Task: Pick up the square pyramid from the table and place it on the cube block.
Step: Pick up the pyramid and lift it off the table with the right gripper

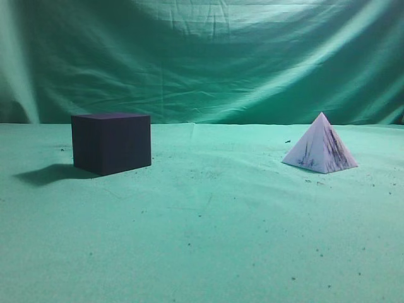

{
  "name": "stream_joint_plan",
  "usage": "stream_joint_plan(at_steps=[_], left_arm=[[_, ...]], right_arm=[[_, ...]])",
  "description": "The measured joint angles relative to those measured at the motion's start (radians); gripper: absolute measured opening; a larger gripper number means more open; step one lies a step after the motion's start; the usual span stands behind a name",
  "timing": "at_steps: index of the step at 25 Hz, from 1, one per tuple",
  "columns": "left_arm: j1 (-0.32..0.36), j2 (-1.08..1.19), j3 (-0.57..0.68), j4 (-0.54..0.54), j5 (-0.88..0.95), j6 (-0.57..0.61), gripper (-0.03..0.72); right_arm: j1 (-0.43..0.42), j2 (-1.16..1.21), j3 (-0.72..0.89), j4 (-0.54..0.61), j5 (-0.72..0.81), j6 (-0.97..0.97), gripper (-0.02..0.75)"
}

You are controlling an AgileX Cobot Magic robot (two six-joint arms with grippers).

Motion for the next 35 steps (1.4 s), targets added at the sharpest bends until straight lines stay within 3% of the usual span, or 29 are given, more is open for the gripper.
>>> stream_joint_plan(at_steps=[22, 25, 30, 32, 35], left_arm=[[0.0, 0.0, 0.0, 0.0, 0.0, 0.0, 0.0], [0.0, 0.0, 0.0, 0.0, -0.002, 0.0, 0.0], [0.0, 0.0, 0.0, 0.0, -0.002, 0.0, 0.0], [0.0, 0.0, 0.0, 0.0, -0.002, 0.0, 0.0], [0.0, 0.0, 0.0, 0.0, -0.002, 0.0, 0.0]], right_arm=[[0.0, 0.0, 0.0, -0.01, -0.024, 0.0, 0.062], [0.0, 0.0, 0.002, 0.009, -0.154, 0.002, 0.062], [0.0, 0.0, -0.001, 0.118, -0.523, 0.037, 0.062], [0.0, 0.0, -0.051, 0.131, -0.471, 0.039, 0.062], [0.0, 0.066, -0.217, 0.133, -0.279, 0.039, 0.062]])
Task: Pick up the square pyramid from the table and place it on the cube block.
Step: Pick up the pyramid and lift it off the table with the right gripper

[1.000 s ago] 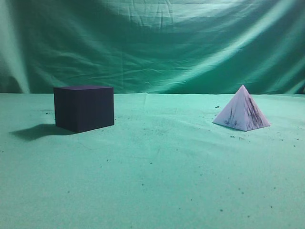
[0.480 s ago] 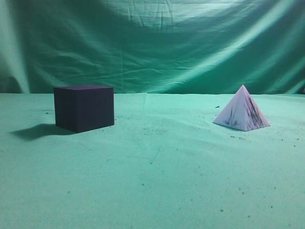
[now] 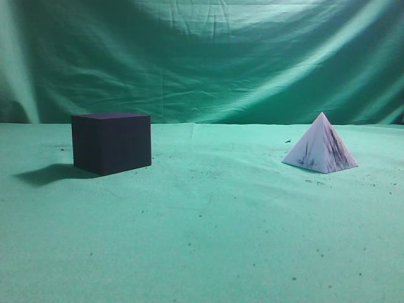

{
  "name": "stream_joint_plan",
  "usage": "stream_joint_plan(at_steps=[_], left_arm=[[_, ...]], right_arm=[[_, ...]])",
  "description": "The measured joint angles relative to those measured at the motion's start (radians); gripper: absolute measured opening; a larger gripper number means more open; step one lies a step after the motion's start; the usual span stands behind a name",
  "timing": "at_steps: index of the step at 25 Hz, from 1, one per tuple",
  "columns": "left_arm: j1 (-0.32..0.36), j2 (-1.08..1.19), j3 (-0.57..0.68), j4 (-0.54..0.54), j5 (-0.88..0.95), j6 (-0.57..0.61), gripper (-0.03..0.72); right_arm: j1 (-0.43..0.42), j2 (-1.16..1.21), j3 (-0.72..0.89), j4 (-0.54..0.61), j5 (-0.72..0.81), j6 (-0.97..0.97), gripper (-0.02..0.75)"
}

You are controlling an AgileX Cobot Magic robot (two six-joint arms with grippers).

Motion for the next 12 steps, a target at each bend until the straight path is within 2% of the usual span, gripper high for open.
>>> stream_joint_plan(at_steps=[7, 9, 12], left_arm=[[0.0, 0.0, 0.0, 0.0, 0.0, 0.0, 0.0], [0.0, 0.0, 0.0, 0.0, 0.0, 0.0, 0.0], [0.0, 0.0, 0.0, 0.0, 0.0, 0.0, 0.0]], right_arm=[[0.0, 0.374, -0.396, 0.002, 0.564, -0.002, 0.062], [0.0, 0.501, -0.462, 0.005, 0.663, -0.042, 0.062], [0.005, 0.677, -0.56, 0.069, 0.774, -0.225, 0.062]])
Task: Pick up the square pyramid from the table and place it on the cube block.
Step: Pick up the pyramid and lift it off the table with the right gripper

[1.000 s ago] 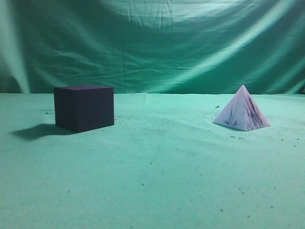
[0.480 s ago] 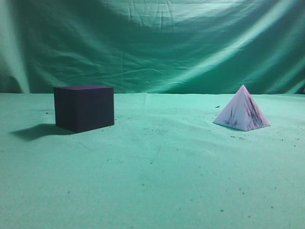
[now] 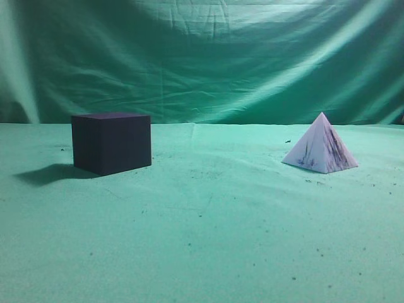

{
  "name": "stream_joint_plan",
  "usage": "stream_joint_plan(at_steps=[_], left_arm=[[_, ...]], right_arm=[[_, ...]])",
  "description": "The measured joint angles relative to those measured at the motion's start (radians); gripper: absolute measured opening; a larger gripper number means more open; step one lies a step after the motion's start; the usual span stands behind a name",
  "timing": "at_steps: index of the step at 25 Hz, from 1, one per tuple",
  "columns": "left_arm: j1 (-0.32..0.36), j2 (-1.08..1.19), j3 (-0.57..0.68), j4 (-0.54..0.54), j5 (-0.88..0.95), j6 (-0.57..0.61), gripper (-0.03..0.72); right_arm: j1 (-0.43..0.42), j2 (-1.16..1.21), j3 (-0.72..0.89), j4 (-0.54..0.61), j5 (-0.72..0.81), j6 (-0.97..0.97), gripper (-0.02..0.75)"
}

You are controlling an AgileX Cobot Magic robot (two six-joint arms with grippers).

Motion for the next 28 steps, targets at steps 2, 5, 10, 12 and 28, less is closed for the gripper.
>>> stream_joint_plan(at_steps=[2, 5, 10, 12, 28], left_arm=[[0.0, 0.0, 0.0, 0.0, 0.0, 0.0, 0.0], [0.0, 0.0, 0.0, 0.0, 0.0, 0.0, 0.0], [0.0, 0.0, 0.0, 0.0, 0.0, 0.0, 0.0], [0.0, 0.0, 0.0, 0.0, 0.0, 0.0, 0.0], [0.0, 0.0, 0.0, 0.0, 0.0, 0.0, 0.0]], right_arm=[[0.045, 0.112, -0.065, 0.025, 0.052, -0.053, 0.0], [0.163, 0.301, -0.143, -0.015, 0.098, -0.049, 0.0], [0.295, 0.587, -0.272, -0.117, 0.136, 0.003, 0.062], [0.315, 0.695, -0.331, -0.119, 0.136, 0.029, 0.106], [0.313, 1.101, -0.509, -0.241, 0.047, 0.195, 0.643]])
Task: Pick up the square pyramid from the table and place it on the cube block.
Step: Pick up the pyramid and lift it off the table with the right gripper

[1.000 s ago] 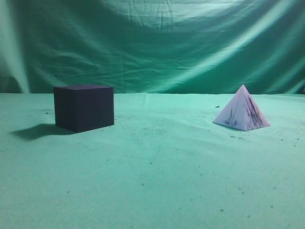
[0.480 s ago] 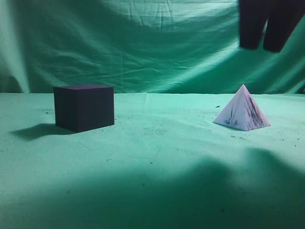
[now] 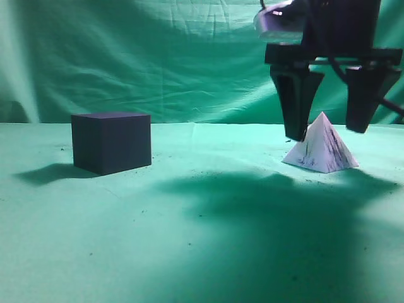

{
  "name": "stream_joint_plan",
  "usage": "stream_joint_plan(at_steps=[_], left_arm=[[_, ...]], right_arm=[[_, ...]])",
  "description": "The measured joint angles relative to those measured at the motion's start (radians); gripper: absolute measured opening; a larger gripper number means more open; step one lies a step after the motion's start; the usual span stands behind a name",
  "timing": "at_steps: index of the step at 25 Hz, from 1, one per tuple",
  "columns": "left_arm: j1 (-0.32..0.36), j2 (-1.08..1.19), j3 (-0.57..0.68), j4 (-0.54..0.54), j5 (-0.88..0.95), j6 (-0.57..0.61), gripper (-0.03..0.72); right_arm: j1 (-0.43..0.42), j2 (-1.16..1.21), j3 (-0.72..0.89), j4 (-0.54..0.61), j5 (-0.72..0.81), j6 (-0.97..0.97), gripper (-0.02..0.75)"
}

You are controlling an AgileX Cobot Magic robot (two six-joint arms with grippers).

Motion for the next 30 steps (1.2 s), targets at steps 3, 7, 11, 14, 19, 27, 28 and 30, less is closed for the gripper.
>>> stream_joint_plan(at_steps=[3, 7, 11, 14, 19, 27, 28, 30], left_arm=[[0.0, 0.0, 0.0, 0.0, 0.0, 0.0, 0.0], [0.0, 0.0, 0.0, 0.0, 0.0, 0.0, 0.0], [0.0, 0.0, 0.0, 0.0, 0.0, 0.0, 0.0], [0.0, 0.0, 0.0, 0.0, 0.0, 0.0, 0.0], [0.0, 0.0, 0.0, 0.0, 0.0, 0.0, 0.0], [0.0, 0.0, 0.0, 0.0, 0.0, 0.0, 0.0], [0.0, 0.0, 0.0, 0.0, 0.0, 0.0, 0.0], [0.0, 0.0, 0.0, 0.0, 0.0, 0.0, 0.0]], right_arm=[[0.0, 0.04, -0.002, -0.002, -0.05, 0.0, 0.643], [0.0, 0.083, -0.004, -0.004, -0.103, 0.0, 0.601], [0.0, 0.11, -0.006, -0.006, -0.119, 0.0, 0.547], [0.0, 0.117, -0.012, 0.005, -0.119, -0.002, 0.48], [0.0, 0.119, -0.018, -0.006, -0.112, -0.002, 0.395], [0.0, 0.131, -0.162, -0.027, 0.083, -0.014, 0.395], [0.0, 0.128, -0.208, -0.027, 0.123, -0.017, 0.395], [0.006, 0.117, -0.3, -0.025, 0.207, -0.024, 0.395]])
